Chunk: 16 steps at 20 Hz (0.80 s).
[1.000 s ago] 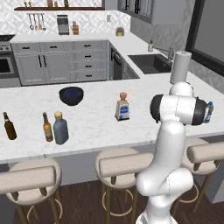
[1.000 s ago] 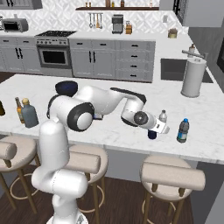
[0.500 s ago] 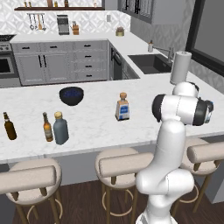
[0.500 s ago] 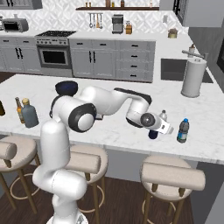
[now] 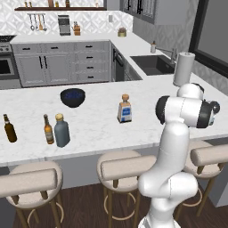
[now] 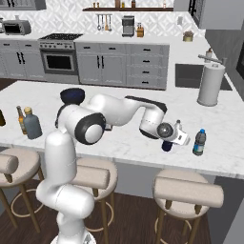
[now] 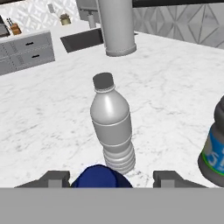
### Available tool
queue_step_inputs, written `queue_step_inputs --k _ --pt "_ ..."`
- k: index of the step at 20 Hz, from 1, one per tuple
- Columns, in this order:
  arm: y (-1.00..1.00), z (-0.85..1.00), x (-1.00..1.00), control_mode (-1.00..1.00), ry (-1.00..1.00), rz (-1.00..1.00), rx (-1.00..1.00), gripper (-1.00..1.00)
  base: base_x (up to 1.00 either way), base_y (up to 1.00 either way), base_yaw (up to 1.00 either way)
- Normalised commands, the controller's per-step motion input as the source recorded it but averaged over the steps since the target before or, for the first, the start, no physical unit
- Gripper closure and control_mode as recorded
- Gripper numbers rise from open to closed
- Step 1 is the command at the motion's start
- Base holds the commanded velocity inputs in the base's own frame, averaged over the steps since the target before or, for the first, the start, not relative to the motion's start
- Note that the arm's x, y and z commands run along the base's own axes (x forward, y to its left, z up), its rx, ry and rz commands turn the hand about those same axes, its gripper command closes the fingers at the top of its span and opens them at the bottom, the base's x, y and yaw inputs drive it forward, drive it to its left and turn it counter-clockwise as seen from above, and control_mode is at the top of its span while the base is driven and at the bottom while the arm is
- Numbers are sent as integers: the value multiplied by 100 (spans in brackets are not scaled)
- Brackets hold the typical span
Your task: Move the plastic bottles in the middle to the plastics group, and the glass bottles in the middle to the glass group.
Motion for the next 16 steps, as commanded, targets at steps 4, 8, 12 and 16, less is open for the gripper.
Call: queue_step_inputs --k 4,8,12,16 --pt "5 -6 1 -100 2 5 0 -100 0 0 0" --pt "-3 -1 0 -100 0 2 0 -100 0 0 0" --pt "-3 35 0 -100 0 0 0 -100 0 0 0" --pt "2 20 1 -100 5 0 0 -100 0 0 0"
